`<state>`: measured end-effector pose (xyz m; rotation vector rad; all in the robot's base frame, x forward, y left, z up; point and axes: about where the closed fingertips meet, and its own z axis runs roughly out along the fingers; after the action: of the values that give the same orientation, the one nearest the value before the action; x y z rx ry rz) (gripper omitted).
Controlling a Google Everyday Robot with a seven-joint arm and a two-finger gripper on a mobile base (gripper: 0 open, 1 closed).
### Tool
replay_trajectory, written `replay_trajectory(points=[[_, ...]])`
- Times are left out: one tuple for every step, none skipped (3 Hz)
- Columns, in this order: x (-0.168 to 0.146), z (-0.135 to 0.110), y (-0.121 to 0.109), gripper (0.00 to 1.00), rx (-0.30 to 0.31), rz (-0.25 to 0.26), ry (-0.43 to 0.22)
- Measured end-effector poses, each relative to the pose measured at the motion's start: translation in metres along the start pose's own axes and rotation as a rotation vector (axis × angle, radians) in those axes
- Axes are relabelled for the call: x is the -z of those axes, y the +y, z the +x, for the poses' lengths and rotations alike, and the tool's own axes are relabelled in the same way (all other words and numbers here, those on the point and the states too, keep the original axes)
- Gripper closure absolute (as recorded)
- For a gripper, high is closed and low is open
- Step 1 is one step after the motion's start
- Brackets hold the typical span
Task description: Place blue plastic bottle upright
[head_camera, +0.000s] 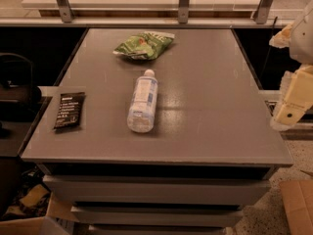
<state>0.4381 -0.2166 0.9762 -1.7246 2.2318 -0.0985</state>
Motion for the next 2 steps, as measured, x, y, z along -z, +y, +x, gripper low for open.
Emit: replay_trajectory(points=[[0.0,0.0,0.0,0.0,0.0,0.0,0.0],[-0.0022,-0.0077,-0.0075,0.0,-0.058,-0.001,0.019]])
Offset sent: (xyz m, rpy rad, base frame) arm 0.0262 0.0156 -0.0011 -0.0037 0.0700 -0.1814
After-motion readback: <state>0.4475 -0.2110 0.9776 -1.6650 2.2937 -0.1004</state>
